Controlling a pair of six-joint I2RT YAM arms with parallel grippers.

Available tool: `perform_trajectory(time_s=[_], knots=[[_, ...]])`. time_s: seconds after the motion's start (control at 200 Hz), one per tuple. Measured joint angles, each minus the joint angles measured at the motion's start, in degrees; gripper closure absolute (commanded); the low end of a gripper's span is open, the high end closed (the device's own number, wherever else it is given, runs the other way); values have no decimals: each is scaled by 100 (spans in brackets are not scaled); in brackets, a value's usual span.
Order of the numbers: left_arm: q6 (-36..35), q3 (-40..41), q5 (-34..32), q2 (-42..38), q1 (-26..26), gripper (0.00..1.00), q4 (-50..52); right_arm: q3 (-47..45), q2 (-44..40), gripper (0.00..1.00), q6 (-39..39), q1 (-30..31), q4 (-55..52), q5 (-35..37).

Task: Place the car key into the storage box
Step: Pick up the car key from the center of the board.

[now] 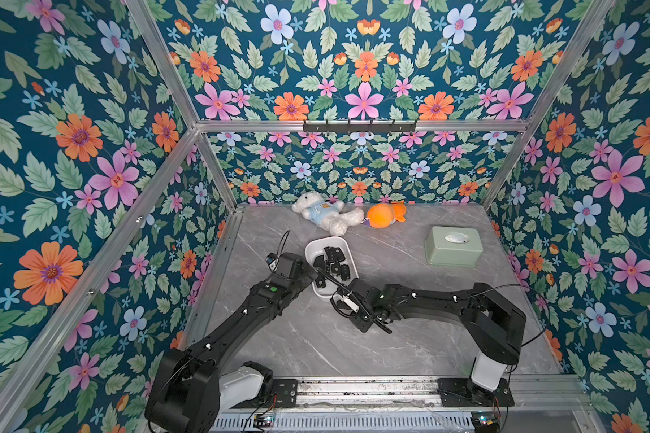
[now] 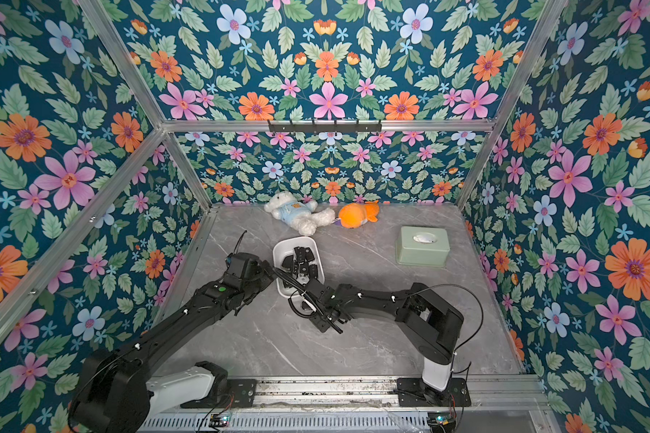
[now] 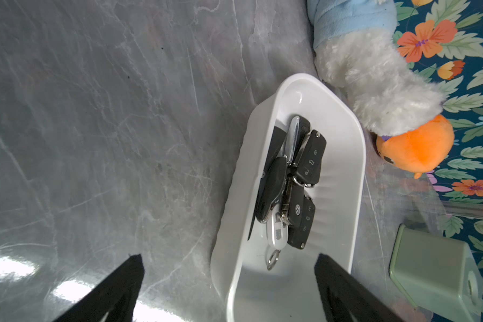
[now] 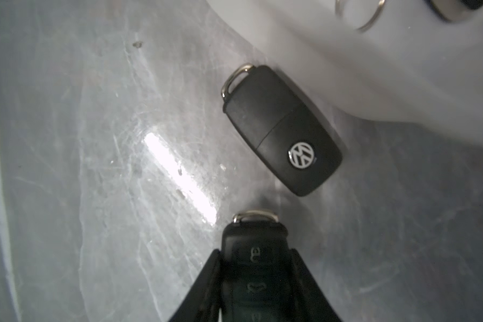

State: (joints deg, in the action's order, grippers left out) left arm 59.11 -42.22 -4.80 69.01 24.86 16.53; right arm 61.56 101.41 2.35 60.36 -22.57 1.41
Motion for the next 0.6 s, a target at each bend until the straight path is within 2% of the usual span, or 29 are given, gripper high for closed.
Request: perform_trajectory(time_s=[0.285,0.6], knots=[[-398,-734,262,800,-236,1,-79,-474,-769,70,752,-317,177,-68],[-625,-925,800,1257,-776,1,-278,-70,-1130,69,1349,-787,393,39]])
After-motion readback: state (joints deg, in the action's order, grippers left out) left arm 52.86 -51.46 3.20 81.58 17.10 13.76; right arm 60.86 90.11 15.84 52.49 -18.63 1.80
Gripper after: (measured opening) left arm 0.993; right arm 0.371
